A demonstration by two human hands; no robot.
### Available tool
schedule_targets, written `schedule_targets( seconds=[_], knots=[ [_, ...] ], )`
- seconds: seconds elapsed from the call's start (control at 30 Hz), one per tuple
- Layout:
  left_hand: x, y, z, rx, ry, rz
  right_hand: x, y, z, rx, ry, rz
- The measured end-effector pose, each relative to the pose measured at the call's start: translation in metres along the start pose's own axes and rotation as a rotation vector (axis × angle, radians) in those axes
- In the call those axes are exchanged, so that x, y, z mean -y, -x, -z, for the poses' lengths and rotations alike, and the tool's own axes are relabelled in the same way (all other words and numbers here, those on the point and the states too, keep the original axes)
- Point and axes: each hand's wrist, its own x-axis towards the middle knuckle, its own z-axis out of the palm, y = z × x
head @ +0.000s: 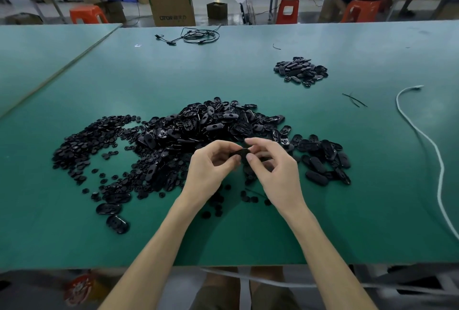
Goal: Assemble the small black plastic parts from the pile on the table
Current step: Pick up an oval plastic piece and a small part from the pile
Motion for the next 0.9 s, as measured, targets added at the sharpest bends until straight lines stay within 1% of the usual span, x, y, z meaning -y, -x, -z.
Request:
schedule_targets(
  seconds=[0.1, 0.2, 0.53, 0.9],
  knots=[
    [-0.0005, -0.0001, -0.0012, 0.023, -0.025, -0.005, -0.0011, -0.0013, 0.0014, -0.019, -0.039, -0.076],
    [-0.0015, 0.0000, -0.0011, 0.030, -0.030, -0.012, -0.0018, -0.0009, 0.0019, -0.004, -0.045, -0.107],
    [-0.0015, 0.0001, -0.0017, 0.042, -0.029, 0.004, -0.0008, 0.0007, 0.0017, 0.013, -0.065, -0.108],
    [0.0005, 0.0015, -0.0030, 0.018, -0.077, 0.015, -0.0012, 0.0009, -0.0008, 0.038, 0.006, -0.105]
  ],
)
